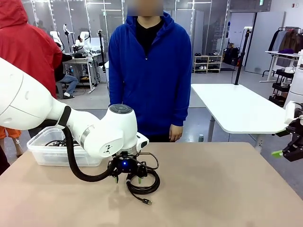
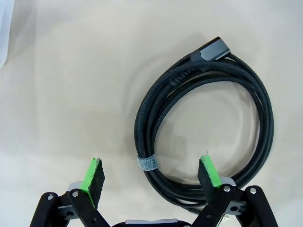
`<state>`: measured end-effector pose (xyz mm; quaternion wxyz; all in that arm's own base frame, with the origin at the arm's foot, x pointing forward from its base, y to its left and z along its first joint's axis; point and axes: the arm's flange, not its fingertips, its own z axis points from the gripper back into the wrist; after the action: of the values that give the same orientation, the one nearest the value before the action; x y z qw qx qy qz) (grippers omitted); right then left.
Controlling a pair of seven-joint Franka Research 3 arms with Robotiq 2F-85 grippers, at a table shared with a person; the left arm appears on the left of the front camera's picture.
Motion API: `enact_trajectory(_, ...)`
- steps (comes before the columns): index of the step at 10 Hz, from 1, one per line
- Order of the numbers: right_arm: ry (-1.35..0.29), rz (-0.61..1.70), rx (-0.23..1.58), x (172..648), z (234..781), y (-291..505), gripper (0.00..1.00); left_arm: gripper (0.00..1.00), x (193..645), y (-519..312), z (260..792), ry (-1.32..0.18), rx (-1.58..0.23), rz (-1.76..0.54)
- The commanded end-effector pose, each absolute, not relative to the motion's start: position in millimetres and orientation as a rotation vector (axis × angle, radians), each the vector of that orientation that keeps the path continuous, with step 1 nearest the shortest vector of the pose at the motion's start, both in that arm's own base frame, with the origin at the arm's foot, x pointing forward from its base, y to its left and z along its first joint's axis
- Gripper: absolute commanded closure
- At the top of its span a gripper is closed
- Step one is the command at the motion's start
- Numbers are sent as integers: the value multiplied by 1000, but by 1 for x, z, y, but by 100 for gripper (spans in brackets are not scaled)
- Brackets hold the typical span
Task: Organize and store the cables.
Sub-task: Place the USB Extension Cable into the Organizing box.
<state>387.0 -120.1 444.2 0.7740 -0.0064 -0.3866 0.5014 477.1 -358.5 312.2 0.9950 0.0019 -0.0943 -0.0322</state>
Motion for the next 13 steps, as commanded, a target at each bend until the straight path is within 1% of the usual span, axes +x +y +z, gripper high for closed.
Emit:
enact_trajectory(1, -823, 1067, -3, 388, 448, -119, 0, 49, 475, -361, 314, -203, -31, -55)
enact_trajectory(2, -823, 1067, -3, 388, 448, -119, 0, 60, 475, -361, 313, -173, -39, -34)
enact_trajectory(3, -823, 1067, -3, 388, 448, -119, 0, 100, 475, -360, 312, -167, -43, -24)
enact_trajectory(5, -823, 1067, -3, 388, 448, -119, 0, 100, 476, -360, 309, -155, -61, -12)
enact_trajectory(6, -823, 1067, -3, 388, 448, -119, 0, 87, 477, -359, 309, -153, -57, -8)
enact_trajectory(7, -823, 1067, -3, 388, 448, -119, 0, 96, 479, -357, 309, -153, -58, -3)
enact_trajectory(8, -823, 1067, -3, 388, 448, -119, 0, 100, 480, -357, 309, -159, -81, -6)
enact_trajectory(11, -823, 1067, -3, 388, 448, -119, 0, 100, 481, -355, 307, -159, -91, 17)
enact_trajectory(12, -823, 1067, -3, 388, 448, -119, 0, 100, 483, -354, 319, -173, -115, 19)
enact_trajectory(13, -823, 1067, -3, 388, 448, -119, 0, 100, 487, -352, 346, -193, -108, -46)
